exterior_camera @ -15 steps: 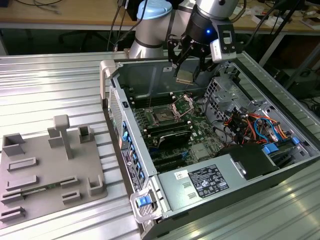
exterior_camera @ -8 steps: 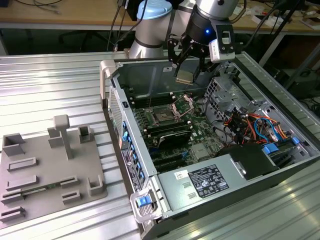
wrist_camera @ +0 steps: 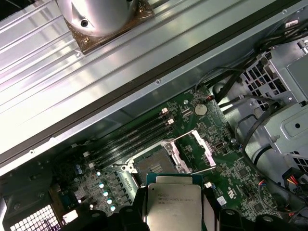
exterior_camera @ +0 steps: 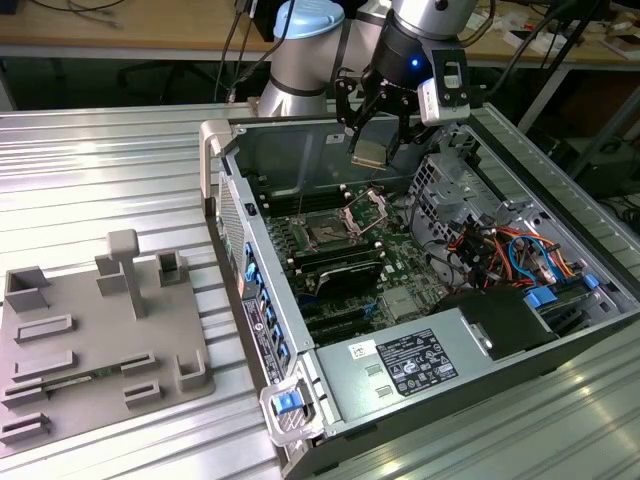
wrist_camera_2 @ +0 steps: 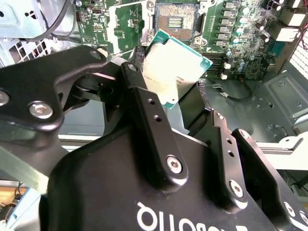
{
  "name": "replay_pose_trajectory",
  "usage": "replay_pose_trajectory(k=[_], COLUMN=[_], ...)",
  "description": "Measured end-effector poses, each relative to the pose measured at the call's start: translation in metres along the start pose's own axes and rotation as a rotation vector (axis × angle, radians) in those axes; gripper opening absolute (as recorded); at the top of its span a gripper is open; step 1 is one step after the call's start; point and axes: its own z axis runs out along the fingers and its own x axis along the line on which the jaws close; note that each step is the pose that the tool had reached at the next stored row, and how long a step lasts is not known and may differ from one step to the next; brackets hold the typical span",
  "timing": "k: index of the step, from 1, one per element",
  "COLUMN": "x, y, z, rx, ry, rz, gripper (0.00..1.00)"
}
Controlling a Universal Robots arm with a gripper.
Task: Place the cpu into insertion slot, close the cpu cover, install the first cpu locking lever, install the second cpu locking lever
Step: 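Place the cpu into insertion slot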
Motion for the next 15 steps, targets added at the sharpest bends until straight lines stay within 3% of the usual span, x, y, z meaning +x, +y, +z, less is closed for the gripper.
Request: replay_pose_trajectory(k=[7, 15], x=[0.0002, 0.0007], y=[-0.0001, -0.0005], z=[0.0001, 0.0009], rx=[-0.0004, -0.0020], ry=[-0.0018, -0.0097], rz=[0.020, 0.109], gripper=[0.55, 0.55])
